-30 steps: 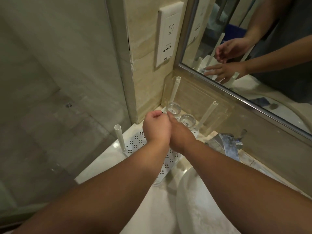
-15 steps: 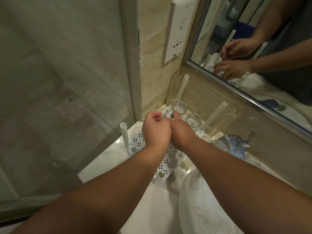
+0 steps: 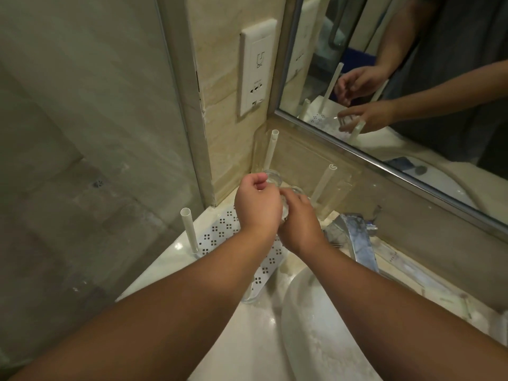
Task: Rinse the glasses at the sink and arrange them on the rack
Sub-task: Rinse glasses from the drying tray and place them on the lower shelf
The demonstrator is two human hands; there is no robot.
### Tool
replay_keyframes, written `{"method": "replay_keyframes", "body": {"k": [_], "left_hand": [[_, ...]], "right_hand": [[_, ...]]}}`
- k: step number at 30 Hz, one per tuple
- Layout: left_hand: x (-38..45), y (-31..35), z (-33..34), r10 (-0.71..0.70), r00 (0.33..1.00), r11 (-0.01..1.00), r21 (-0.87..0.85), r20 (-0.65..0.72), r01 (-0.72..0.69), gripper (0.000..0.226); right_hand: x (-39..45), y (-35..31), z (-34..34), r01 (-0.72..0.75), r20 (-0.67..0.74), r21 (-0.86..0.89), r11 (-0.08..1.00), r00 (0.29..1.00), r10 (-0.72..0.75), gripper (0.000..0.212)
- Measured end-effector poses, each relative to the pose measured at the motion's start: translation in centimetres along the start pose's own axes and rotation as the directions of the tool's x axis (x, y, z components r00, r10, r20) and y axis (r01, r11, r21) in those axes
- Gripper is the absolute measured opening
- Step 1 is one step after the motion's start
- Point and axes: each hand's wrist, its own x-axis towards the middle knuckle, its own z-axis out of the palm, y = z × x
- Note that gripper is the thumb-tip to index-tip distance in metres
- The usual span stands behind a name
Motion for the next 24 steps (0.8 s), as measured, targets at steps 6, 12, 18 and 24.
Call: {"method": "replay_keyframes", "body": {"k": [6, 12, 18, 24], "left_hand": [[-2.6, -0.3, 1.5, 0.04, 0.999, 0.999, 0.012, 0.033, -0.04, 0.027], [-5.9, -0.5, 3.1, 0.083, 0.992, 0.996, 0.029, 0.097, -0.086, 0.025], [-9.6, -0.9, 4.7, 0.053, 0.988, 0.997, 0.047, 0.145, -0.061, 0.026], [-14.3, -1.8, 6.4, -0.241, 0.918, 0.97, 0.034, 0.314, 0.243, 0.045]], "right_hand": [[-2.0, 0.5, -2.3, -0.12, -0.186, 0.192, 0.974, 0.97, 0.156, 0.048], [-5.2, 1.6, -4.9, -0.167, -0.287, 0.375, 0.912, 0.915, 0.285, 0.047], [-9.1, 3.1, -8.2, -0.127, -0.398, 0.427, 0.895, 0.862, 0.312, 0.044], [-13.1, 4.2, -11.2, -0.106, -0.477, 0.413, 0.905, 0.821, 0.314, 0.044]]}}
